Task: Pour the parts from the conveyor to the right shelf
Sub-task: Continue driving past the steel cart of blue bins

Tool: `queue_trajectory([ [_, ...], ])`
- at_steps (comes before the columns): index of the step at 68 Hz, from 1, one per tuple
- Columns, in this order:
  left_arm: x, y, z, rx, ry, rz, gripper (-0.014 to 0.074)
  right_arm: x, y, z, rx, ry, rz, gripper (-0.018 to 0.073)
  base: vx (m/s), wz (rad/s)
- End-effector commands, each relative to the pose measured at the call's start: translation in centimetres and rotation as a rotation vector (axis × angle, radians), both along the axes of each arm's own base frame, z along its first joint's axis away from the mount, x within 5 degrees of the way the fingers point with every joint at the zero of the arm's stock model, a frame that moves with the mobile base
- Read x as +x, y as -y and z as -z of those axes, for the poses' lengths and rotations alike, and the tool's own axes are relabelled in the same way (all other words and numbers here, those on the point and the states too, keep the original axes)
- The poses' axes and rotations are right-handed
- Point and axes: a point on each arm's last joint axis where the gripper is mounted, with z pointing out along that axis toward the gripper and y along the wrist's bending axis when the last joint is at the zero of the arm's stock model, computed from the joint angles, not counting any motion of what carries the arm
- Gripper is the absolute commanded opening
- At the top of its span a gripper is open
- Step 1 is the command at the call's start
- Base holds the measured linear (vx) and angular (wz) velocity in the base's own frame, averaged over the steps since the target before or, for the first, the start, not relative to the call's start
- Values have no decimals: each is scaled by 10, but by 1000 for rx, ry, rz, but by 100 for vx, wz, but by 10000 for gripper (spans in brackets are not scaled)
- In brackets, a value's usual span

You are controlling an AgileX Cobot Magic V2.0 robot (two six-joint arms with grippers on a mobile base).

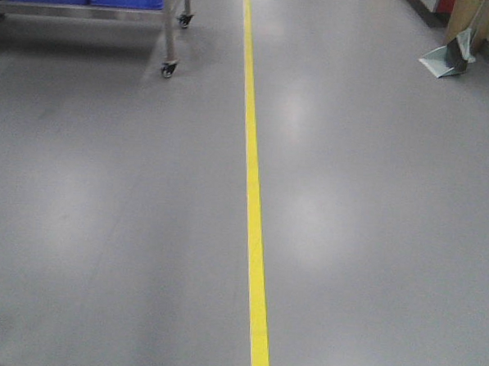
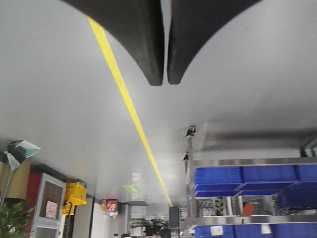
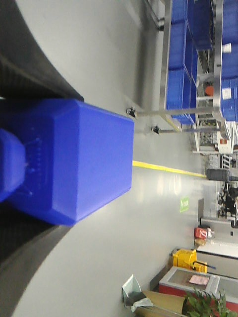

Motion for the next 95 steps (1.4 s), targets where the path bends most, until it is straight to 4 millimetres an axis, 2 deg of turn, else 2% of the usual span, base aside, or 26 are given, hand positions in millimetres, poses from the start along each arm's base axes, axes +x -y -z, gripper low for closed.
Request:
queue_trajectory([
  [1, -1, 0, -13, -11, 95, 7, -6, 0, 3, -14, 6, 79, 29, -6, 81, -23],
  [22, -1, 0, -13, -11, 95, 7, -6, 0, 3, -14, 6, 79, 29, -6, 78, -17],
  [95, -1, 0, -13, -11, 95, 7, -6, 0, 3, -14, 6, 79, 29, -6, 73, 4],
])
